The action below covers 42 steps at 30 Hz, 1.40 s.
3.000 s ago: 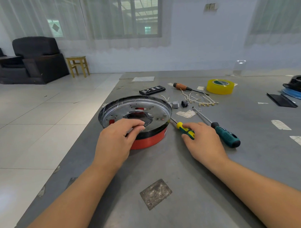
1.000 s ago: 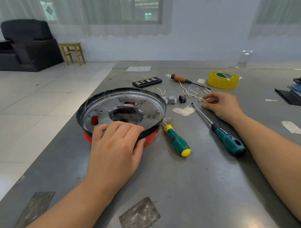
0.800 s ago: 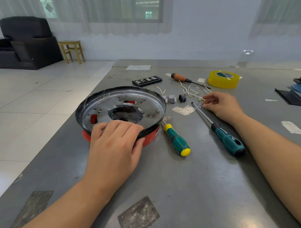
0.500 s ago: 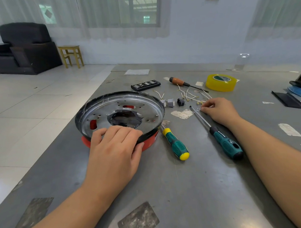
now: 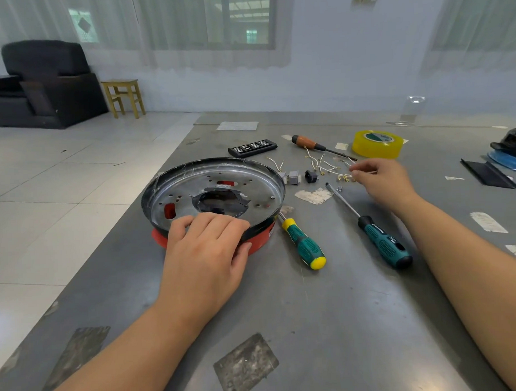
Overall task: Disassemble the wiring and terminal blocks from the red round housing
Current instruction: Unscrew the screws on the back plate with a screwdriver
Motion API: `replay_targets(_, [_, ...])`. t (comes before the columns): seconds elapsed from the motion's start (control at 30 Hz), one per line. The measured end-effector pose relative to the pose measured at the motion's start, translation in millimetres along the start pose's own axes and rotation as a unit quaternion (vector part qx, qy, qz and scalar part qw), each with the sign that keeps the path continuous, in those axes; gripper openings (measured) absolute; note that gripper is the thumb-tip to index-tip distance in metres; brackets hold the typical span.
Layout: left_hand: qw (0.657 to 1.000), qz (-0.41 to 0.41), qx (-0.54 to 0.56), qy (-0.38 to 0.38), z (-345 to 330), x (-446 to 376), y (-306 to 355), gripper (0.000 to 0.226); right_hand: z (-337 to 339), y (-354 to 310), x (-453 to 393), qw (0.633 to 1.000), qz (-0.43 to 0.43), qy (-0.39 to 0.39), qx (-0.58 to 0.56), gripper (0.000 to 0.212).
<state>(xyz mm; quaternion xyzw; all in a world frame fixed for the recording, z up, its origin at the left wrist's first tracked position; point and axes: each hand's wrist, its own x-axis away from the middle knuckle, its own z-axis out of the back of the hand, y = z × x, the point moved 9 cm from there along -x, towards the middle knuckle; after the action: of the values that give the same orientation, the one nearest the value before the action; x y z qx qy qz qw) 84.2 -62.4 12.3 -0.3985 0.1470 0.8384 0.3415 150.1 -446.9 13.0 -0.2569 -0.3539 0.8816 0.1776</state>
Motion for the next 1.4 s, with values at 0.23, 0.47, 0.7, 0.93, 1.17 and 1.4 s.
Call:
replay_targets(0.23, [0.999,0.007,0.03,-0.022,4.2,0.3,-12.7,0.019,-46.7,-94.1,55.0,0.989,0.046,-0.13,-0.053,0.02])
replay_targets(0.47, [0.992,-0.005,0.107,-0.072,12.8,3.3,-36.1,0.015,-96.2,-122.9,87.3,0.982,-0.022,-0.185,0.019,0.058])
replay_targets(0.7, [0.986,-0.007,0.142,-0.091,17.3,5.2,-47.2,0.014,-111.9,-120.9,92.1,0.971,-0.123,-0.203,0.008,0.028])
replay_targets(0.93, [0.993,0.006,0.107,-0.057,23.1,1.7,-53.8,0.014,-114.2,-124.1,88.0,0.972,-0.141,-0.175,-0.069,0.017])
replay_targets(1.17, [0.967,0.193,0.142,0.082,44.4,7.5,-79.6,0.079,-113.6,-123.5,92.5,0.94,-0.19,-0.136,-0.248,0.012])
replay_targets(1.4, [0.537,0.496,0.682,-0.008,-30.4,38.5,-62.8,0.14,-130.9,-140.9,112.3,0.867,-0.214,-0.135,-0.429,0.016])
